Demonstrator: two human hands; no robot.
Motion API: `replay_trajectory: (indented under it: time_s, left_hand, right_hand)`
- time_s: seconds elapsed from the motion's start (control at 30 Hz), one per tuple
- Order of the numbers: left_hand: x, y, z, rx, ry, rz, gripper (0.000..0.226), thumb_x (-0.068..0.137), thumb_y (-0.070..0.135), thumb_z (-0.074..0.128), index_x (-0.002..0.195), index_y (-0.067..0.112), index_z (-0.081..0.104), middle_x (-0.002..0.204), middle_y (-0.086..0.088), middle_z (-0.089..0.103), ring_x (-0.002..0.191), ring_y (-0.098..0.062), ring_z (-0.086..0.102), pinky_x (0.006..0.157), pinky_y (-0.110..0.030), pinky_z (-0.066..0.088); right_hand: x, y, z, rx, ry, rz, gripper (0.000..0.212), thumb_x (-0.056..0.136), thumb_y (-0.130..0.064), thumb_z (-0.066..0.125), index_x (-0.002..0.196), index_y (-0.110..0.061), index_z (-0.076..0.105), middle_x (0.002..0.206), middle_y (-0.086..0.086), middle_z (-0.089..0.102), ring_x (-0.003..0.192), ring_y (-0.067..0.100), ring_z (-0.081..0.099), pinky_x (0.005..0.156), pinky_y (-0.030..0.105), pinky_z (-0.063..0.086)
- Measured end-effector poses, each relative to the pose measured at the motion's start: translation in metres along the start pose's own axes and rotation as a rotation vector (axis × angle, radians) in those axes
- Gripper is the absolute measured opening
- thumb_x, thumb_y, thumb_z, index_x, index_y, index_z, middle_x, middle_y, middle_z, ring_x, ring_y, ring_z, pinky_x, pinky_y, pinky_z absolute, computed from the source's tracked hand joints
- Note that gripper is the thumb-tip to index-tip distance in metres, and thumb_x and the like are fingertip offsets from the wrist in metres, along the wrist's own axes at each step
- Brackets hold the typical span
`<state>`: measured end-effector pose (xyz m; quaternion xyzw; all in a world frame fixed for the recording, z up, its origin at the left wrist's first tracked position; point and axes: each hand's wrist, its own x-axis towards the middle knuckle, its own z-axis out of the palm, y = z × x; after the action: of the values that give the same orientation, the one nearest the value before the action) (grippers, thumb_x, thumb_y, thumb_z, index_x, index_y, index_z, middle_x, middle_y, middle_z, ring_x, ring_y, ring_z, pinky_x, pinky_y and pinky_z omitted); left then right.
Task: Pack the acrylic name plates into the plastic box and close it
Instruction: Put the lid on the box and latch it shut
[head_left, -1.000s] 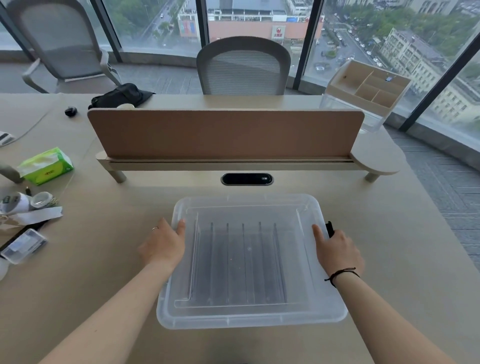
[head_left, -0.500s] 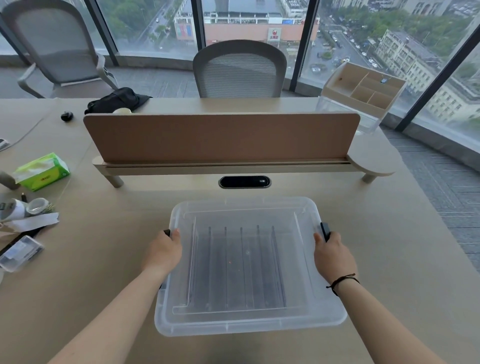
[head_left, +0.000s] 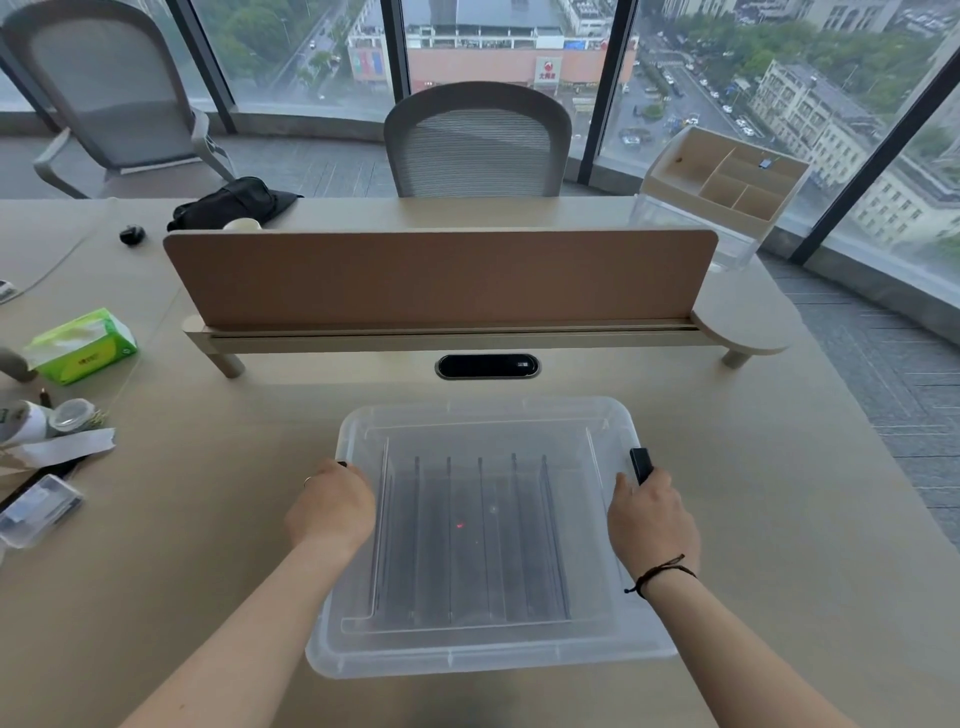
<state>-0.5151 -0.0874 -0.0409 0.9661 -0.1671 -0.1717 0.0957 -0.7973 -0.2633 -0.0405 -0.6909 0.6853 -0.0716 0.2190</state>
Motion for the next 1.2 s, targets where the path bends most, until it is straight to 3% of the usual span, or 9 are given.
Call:
replay_trajectory:
  time_s: [0.07,0.2,0.33,0.43,0.77,1.2]
  left_hand:
    - [0.000,-0.001,-0.001,-0.012,-0.003,0.003,0.037,0.102,0.031,0.025,0.107,0.001,0.045,0.108,-0.023,0.062,0.094,-0.039,0.062,0.074,-0.040,0.045]
    - [-0.010,0.000,-0.001,0.005,0.055,0.047,0.062,0.097,0.058,0.029,0.121,0.002,0.042,0.115,-0.021,0.060,0.102,-0.039,0.061,0.073,-0.042,0.044]
    - [-0.027,0.008,0.002,0.085,0.090,0.120,0.094,0.087,0.075,0.023,0.147,0.003,0.017,0.131,-0.023,0.050,0.114,-0.040,0.054,0.081,-0.047,0.048]
    - [-0.030,0.011,0.004,0.137,0.085,0.154,0.104,0.080,0.083,0.017,0.153,0.010,0.003,0.139,-0.025,0.039,0.121,-0.039,0.045,0.087,-0.049,0.047]
    - [-0.031,0.025,0.003,0.401,0.098,0.218,0.091,0.084,0.078,0.004,0.155,0.023,-0.005,0.149,-0.023,0.026,0.112,-0.035,0.047,0.080,-0.040,0.046]
    - [-0.031,0.016,0.001,0.211,0.115,0.245,0.088,0.083,0.080,0.012,0.154,0.028,0.010,0.146,-0.020,0.034,0.120,-0.036,0.045,0.088,-0.045,0.048]
  right_hand:
    - [-0.002,0.000,0.000,-0.007,-0.008,0.005,0.042,0.097,-0.044,0.038,0.114,-0.007,0.046,0.103,0.015,0.061,0.075,0.033,0.051,0.064,0.036,0.039]
    - [-0.007,-0.001,0.001,-0.026,0.006,-0.001,0.056,0.093,-0.055,0.037,0.128,-0.010,0.039,0.113,0.011,0.058,0.092,0.035,0.060,0.068,0.039,0.044]
    - [-0.022,-0.009,0.003,-0.139,0.089,-0.105,0.084,0.086,-0.073,0.029,0.147,-0.015,0.020,0.136,0.014,0.045,0.115,0.032,0.051,0.089,0.045,0.047]
    - [-0.029,-0.015,0.008,-0.242,0.109,-0.148,0.095,0.082,-0.081,0.023,0.150,-0.016,0.014,0.147,0.019,0.032,0.126,0.035,0.042,0.098,0.046,0.040]
    - [-0.026,-0.013,0.020,-0.385,0.139,-0.224,0.079,0.083,-0.077,0.030,0.143,-0.027,0.033,0.149,0.021,0.026,0.114,0.041,0.046,0.081,0.048,0.045]
    - [-0.029,-0.018,0.004,-0.301,0.067,-0.176,0.084,0.079,-0.083,0.021,0.146,-0.032,0.023,0.152,0.012,0.021,0.124,0.032,0.041,0.094,0.044,0.041]
